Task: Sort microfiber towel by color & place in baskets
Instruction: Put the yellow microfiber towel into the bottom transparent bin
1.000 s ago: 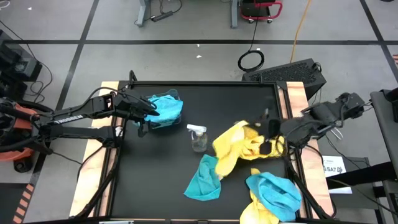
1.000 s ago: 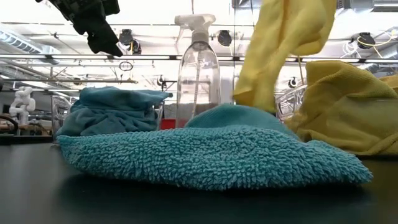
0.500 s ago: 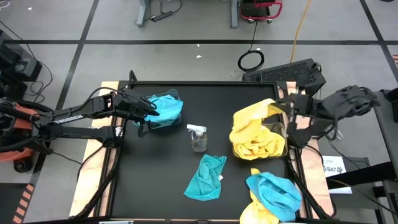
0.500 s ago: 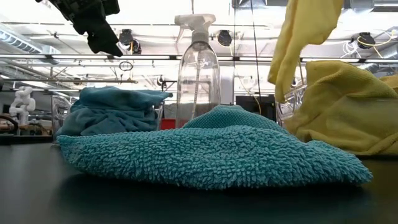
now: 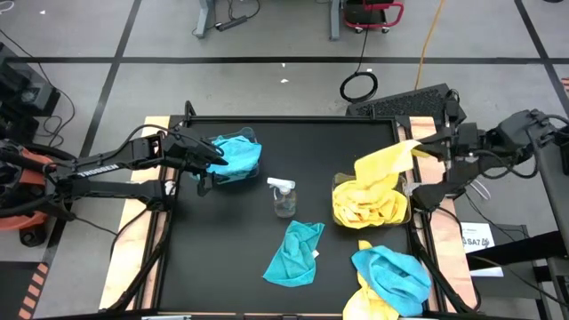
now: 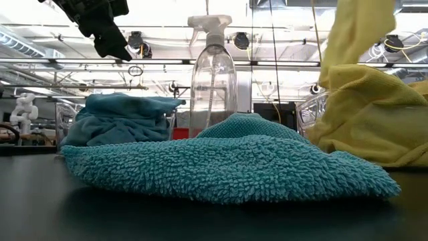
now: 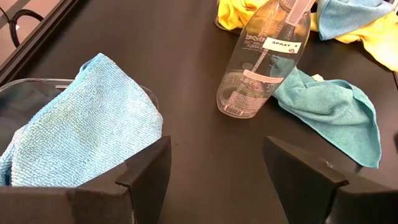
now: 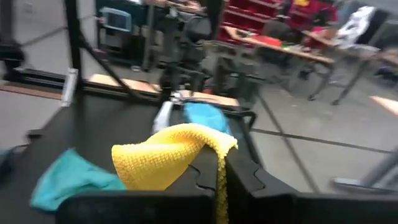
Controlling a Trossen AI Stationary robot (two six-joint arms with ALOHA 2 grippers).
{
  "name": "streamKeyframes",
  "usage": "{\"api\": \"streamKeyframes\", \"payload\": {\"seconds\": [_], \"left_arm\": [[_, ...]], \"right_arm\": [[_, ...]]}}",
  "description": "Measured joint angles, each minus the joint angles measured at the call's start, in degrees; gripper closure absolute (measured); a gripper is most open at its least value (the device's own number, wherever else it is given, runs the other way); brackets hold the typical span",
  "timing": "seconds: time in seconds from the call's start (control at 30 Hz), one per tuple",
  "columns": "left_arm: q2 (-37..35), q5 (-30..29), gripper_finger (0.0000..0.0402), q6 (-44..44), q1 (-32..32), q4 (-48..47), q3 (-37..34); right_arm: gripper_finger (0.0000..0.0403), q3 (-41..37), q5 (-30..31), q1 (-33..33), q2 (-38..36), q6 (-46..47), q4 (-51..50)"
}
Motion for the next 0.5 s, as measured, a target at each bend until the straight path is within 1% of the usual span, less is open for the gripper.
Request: {"api": "streamKeyframes", "payload": {"seconds": [0.1, 0.23, 0.37, 0.5], "left_arm": [[0.00, 0.00, 0.0141, 0.00, -0.02, 0.00, 0.00], [0.00, 0.00, 0.0141, 0.00, -0.01, 0.02, 0.00], [0.00, 0.00, 0.0141, 0.00, 0.00, -0.01, 0.00], [0.00, 0.00, 0.0141, 0.00, -0.01, 0.00, 0.00]], "right_arm": [[0.0402, 0.00, -3.39, 0.00, -0.54, 3.44, -3.16], [0.0402, -1.26, -4.85, 0.00, -0.04, 8.53, -8.23], [0.0402, -5.77, -5.45, 0.00, 0.13, 12.39, -10.61], [0.0402, -11.66, -6.75, 0.00, 0.15, 16.50, -10.79]]}}
